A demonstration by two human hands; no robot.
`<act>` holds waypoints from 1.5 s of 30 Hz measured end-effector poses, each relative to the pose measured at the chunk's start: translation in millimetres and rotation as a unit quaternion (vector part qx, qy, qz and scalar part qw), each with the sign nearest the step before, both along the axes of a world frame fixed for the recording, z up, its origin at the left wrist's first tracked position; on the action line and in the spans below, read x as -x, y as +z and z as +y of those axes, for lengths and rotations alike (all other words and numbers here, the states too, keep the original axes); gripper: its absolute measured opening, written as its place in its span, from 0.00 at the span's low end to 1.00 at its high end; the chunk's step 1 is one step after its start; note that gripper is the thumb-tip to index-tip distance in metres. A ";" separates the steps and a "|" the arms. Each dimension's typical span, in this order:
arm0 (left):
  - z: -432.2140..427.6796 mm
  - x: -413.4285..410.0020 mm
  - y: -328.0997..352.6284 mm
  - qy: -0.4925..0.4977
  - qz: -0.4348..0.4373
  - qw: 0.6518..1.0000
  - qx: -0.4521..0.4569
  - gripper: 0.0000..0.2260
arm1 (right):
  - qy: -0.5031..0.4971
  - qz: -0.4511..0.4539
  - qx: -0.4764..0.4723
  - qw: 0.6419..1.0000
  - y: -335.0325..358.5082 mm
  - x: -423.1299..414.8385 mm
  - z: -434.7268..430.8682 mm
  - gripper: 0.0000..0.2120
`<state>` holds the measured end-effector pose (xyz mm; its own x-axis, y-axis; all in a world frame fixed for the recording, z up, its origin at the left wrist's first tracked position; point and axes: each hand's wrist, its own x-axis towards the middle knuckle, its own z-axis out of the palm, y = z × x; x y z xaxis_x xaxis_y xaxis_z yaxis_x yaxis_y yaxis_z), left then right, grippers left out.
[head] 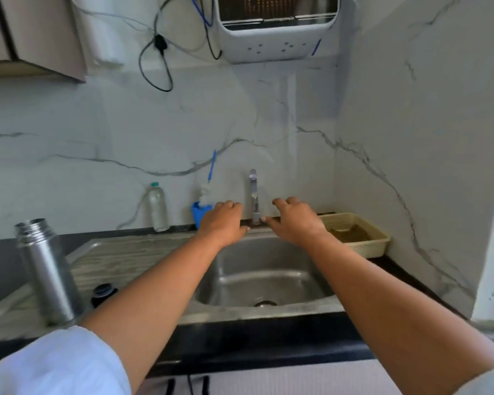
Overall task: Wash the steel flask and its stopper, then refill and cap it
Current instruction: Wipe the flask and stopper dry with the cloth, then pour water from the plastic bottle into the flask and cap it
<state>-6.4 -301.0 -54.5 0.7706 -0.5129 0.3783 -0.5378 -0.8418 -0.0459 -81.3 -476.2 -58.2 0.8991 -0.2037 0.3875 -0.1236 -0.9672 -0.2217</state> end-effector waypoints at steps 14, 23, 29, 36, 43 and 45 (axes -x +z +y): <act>133.1 -30.6 -23.2 0.116 0.050 0.991 0.050 0.27 | 0.102 0.018 0.071 0.992 -20.3 -46.0 134.5 0.30; 144.2 -182.4 -44.7 0.166 0.105 0.969 0.146 0.28 | 0.154 0.035 -0.013 0.987 -46.8 -216.2 153.6 0.28; 164.2 -276.9 -39.3 0.212 0.162 0.925 0.272 0.30 | 0.194 0.074 -0.095 0.974 -45.1 -292.4 183.8 0.26; 176.8 -368.7 -18.8 0.264 0.230 0.853 0.387 0.42 | 0.212 0.126 -0.121 0.962 -7.6 -349.8 200.7 0.22; 181.8 -433.9 -44.0 0.254 0.244 0.849 0.394 0.41 | 0.233 0.142 -0.104 0.956 7.6 -377.0 196.7 0.24; 174.1 -422.1 -33.5 0.244 0.241 0.848 0.404 0.35 | 0.232 0.150 -0.106 0.955 9.9 -378.8 194.2 0.23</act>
